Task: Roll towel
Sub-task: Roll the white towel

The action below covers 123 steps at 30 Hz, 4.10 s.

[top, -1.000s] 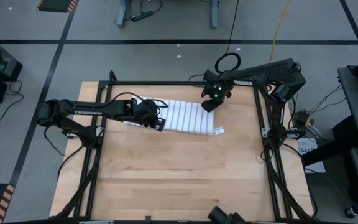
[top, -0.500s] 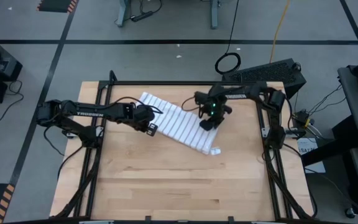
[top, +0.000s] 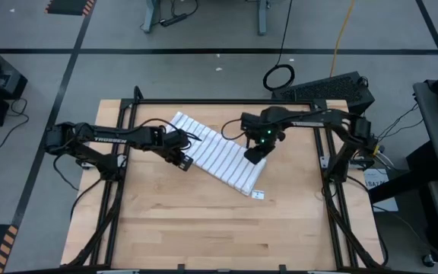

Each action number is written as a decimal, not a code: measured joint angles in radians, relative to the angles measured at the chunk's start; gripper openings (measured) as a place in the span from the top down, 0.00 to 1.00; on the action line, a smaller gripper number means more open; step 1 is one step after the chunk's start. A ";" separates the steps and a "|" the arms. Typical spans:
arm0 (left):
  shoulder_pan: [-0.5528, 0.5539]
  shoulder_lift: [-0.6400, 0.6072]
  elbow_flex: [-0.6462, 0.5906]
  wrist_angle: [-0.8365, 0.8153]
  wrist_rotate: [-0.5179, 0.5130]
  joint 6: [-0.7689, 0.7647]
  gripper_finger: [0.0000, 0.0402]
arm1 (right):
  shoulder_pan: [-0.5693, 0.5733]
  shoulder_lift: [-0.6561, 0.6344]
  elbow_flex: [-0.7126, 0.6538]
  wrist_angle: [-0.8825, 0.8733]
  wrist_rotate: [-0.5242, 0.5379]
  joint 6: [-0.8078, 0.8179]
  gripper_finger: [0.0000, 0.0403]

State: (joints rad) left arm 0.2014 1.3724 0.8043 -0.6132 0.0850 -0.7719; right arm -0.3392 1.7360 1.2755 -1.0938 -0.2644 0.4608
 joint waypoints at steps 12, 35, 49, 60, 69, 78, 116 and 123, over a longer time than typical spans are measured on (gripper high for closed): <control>0.055 0.000 -0.071 0.082 0.005 0.019 0.98 | -0.004 0.065 0.000 0.160 0.053 0.013 0.96; 0.001 0.000 -0.071 0.082 0.125 -0.417 0.98 | 0.121 0.115 -0.252 0.507 -0.009 0.058 0.96; -0.010 0.000 0.003 0.085 0.128 -0.267 0.98 | 0.152 0.105 -0.257 0.544 0.005 0.142 0.96; -0.020 0.000 0.004 -0.058 0.168 -0.012 0.98 | 0.224 0.105 -0.256 0.540 0.033 0.420 0.96; 0.019 0.030 -0.051 -0.216 -0.038 0.264 0.98 | 0.392 0.106 -0.257 0.627 0.031 0.840 0.96; 0.123 0.066 -0.075 -0.124 0.016 0.414 0.98 | 0.557 0.110 -0.259 0.805 0.173 1.278 0.96; 0.222 0.250 0.029 0.120 0.006 0.516 0.98 | 0.719 0.094 -0.174 0.946 0.153 1.325 0.96; 0.226 0.248 0.029 0.163 -0.012 0.518 0.98 | 0.685 -0.020 -0.171 0.834 0.181 1.268 0.96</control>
State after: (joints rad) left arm 0.4269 1.6207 0.8330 -0.4499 0.0730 -0.2541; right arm 0.3456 1.7164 1.1046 -0.2600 -0.0839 1.7292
